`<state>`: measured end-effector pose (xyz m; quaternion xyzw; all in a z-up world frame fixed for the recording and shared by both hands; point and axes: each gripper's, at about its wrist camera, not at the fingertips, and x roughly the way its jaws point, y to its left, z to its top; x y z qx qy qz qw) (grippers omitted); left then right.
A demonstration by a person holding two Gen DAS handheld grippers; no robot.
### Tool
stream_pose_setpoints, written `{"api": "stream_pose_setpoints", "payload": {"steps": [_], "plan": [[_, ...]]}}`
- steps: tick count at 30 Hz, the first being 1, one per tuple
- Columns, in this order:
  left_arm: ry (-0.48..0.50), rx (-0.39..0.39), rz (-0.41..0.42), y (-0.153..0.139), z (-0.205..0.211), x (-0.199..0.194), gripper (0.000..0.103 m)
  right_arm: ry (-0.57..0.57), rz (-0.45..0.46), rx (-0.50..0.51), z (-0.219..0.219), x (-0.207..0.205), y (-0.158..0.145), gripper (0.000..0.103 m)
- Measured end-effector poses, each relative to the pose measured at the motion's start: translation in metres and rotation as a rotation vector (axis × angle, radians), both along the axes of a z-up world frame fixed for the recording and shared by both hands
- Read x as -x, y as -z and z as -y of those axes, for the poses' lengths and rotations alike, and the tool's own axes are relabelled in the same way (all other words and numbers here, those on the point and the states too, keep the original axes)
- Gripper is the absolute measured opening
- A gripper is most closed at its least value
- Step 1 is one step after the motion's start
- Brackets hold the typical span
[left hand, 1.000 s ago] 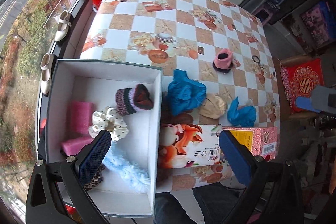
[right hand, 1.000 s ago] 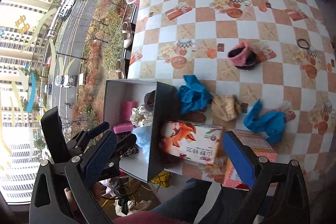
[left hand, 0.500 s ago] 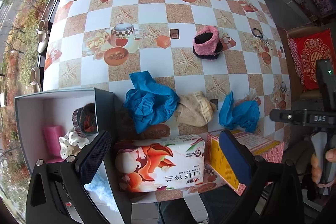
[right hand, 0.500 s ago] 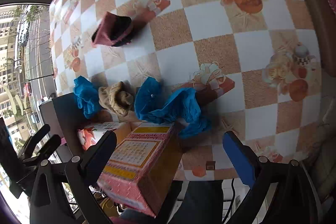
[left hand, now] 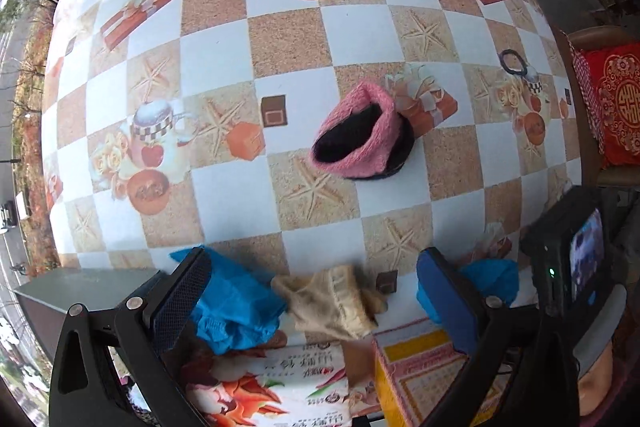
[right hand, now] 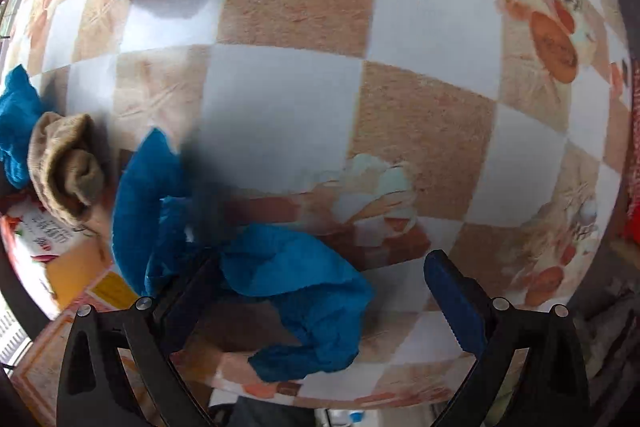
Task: Organize soft objects
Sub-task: 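Move both tools from the box toward the remaining items on the table, then grasp the pink fuzzy bootie with the left tool while the right tool grasps the blue plastic bag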
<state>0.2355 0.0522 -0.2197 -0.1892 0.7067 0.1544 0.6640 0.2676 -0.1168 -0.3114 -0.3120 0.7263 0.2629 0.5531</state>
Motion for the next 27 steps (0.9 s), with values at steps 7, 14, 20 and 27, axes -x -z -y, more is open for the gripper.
{"api": "stream_pose_setpoints", "payload": {"steps": [7,14,20,27], "plan": [[-0.018,-0.044,0.032,0.023,0.008,-0.038,0.102,0.330,0.091,-0.103,0.092,-0.086,-0.023,0.101],[-0.027,-0.052,0.007,0.052,0.009,-0.050,0.102,0.327,0.010,-0.267,0.097,-0.067,-0.039,0.102],[-0.046,-0.046,-0.017,0.078,0.006,-0.057,0.102,0.268,0.094,-0.195,0.087,-0.051,-0.010,0.102],[-0.043,-0.063,-0.004,0.086,0.006,-0.061,0.103,0.235,0.150,-0.175,0.077,-0.040,-0.009,0.103]]}}
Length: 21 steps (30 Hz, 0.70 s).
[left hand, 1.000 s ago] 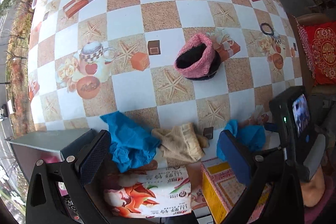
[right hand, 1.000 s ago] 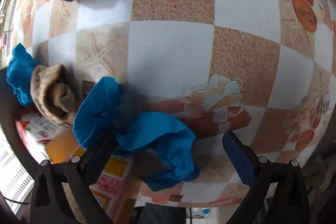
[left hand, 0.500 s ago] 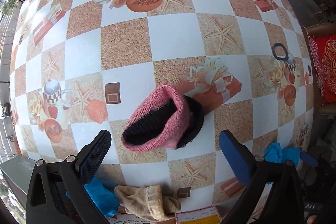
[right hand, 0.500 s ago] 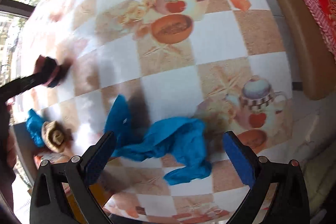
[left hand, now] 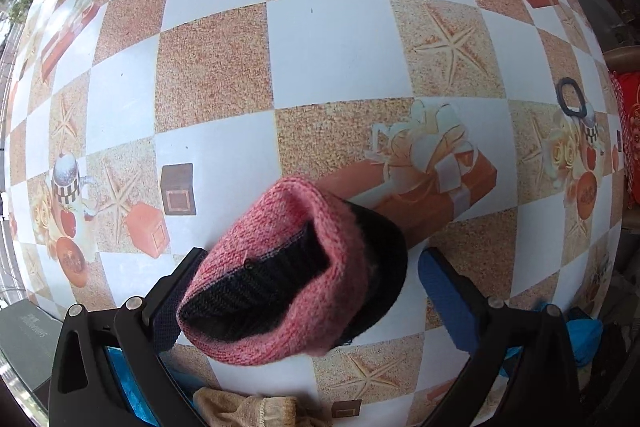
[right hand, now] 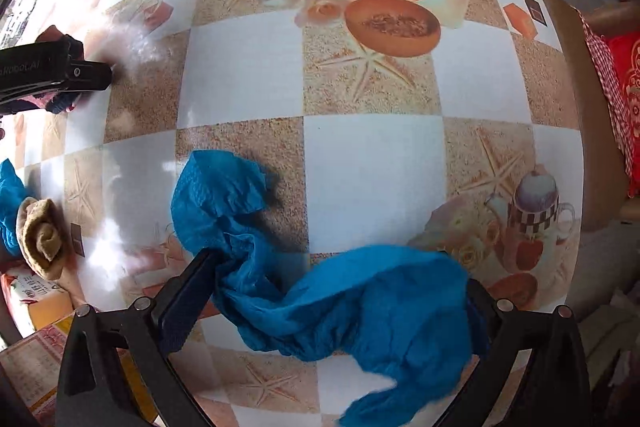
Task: Organize soft objects
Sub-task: 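Grasp the pink fuzzy bootie with the left tool while the right tool grasps the blue plastic bag, then carry the pink bootie and blue bag toward the white box with both tools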
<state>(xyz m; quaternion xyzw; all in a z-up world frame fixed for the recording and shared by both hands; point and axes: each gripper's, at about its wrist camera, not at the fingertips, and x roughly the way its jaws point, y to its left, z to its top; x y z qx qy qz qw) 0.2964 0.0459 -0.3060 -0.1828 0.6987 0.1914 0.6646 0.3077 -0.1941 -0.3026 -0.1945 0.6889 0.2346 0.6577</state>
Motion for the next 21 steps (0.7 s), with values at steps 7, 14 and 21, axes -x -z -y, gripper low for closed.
{"api": "stream_pose_setpoints", "payload": {"steps": [7,14,21], "plan": [[-0.023,-0.010,0.017,0.000,0.005,-0.011,0.103,-0.004,-0.007,0.007,-0.017,0.003,0.007,0.103],[0.036,-0.021,0.067,-0.021,0.012,-0.001,0.045,-0.058,0.020,-0.012,-0.011,0.006,-0.004,0.074],[0.061,-0.010,0.103,-0.042,0.014,0.012,0.029,-0.051,-0.026,-0.146,-0.006,0.008,-0.020,0.021]]}}
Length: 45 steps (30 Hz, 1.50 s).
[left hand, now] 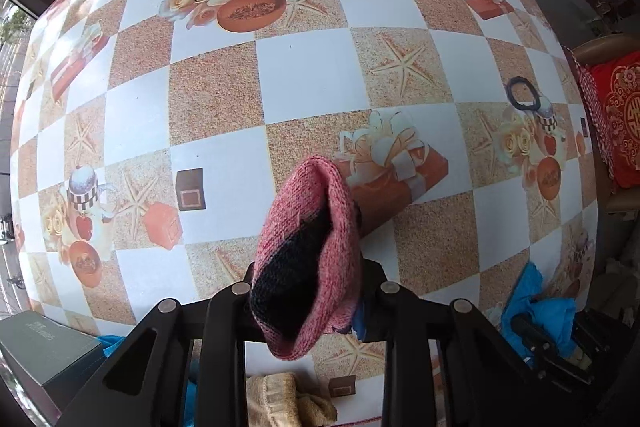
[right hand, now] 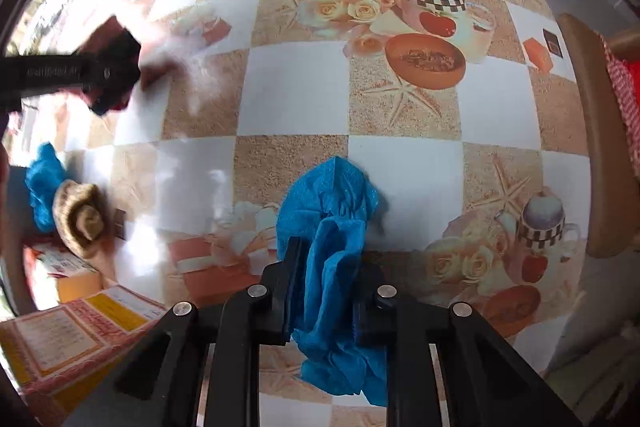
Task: Organize soft objects
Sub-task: 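Carry the pink bootie and blue bag toward the white box with both tools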
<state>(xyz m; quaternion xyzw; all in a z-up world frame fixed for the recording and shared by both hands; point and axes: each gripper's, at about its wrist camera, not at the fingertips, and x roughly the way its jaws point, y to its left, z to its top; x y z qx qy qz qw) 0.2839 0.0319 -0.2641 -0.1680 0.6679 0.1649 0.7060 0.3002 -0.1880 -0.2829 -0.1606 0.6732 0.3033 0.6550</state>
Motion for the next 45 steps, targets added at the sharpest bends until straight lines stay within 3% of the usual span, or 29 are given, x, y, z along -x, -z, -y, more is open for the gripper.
{"api": "stream_pose_setpoints", "payload": {"steps": [10,22,32,45], "plan": [[0.061,-0.030,0.061,-0.049,0.010,0.044,0.030,0.079,-0.054,-0.085,0.016,0.006,-0.034,0.021],[0.074,-0.027,0.143,-0.101,0.038,0.102,0.030,0.071,-0.036,-0.172,0.013,0.024,-0.096,0.021],[0.096,-0.005,0.162,-0.130,0.063,0.170,0.030,0.034,-0.006,-0.231,0.017,0.078,-0.152,0.021],[0.037,0.049,0.201,-0.145,0.071,0.250,0.030,-0.061,0.010,-0.235,-0.010,0.157,-0.188,0.021]]}}
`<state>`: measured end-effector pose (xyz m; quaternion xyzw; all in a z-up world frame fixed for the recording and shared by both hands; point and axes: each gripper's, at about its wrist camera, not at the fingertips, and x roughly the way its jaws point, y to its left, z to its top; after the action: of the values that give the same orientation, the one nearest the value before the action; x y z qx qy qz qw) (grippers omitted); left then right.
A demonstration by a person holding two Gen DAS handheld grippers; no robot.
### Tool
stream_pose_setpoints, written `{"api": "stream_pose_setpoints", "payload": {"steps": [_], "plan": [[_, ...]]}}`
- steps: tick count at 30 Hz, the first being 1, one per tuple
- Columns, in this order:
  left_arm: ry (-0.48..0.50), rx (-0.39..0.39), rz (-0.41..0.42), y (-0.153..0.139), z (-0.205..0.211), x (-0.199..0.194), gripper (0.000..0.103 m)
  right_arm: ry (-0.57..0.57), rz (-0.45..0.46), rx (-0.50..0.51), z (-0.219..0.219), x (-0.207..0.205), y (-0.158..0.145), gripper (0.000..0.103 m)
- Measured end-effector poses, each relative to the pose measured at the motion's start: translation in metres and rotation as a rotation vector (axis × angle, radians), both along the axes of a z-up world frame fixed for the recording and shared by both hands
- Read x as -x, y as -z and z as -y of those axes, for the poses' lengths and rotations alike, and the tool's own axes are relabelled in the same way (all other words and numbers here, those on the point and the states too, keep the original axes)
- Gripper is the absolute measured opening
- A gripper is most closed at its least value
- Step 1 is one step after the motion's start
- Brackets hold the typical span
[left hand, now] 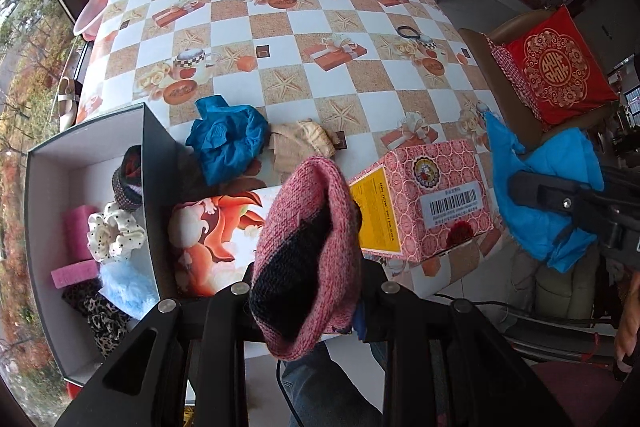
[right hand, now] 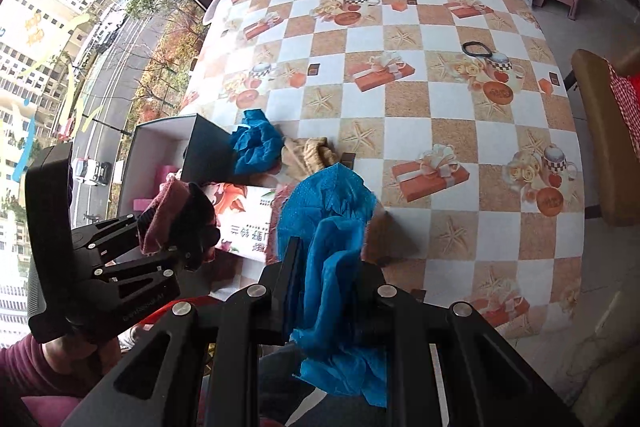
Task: Organize soft objects
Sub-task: 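Carry the pink bootie and blue bag toward the white box with both tools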
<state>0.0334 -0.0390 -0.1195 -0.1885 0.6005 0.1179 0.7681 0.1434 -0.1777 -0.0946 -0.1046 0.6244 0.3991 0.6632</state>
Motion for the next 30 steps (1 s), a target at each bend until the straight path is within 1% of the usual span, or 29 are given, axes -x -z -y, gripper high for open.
{"api": "stream_pose_setpoints", "payload": {"steps": [4,8,20,30], "plan": [[-0.055,-0.008,0.040,-0.010,-0.016,0.019,0.030,-0.065,0.000,0.007,-0.020,0.024,-0.002,0.021],[-0.114,-0.018,0.063,-0.018,-0.034,0.041,0.030,-0.136,0.008,0.006,-0.043,0.047,-0.005,0.021],[-0.269,-0.055,0.091,-0.031,-0.076,0.110,0.030,-0.343,0.036,-0.006,-0.112,0.104,-0.013,0.021],[-0.382,-0.069,0.084,-0.031,-0.102,0.150,0.030,-0.517,0.049,-0.008,-0.161,0.146,-0.013,0.021]]}}
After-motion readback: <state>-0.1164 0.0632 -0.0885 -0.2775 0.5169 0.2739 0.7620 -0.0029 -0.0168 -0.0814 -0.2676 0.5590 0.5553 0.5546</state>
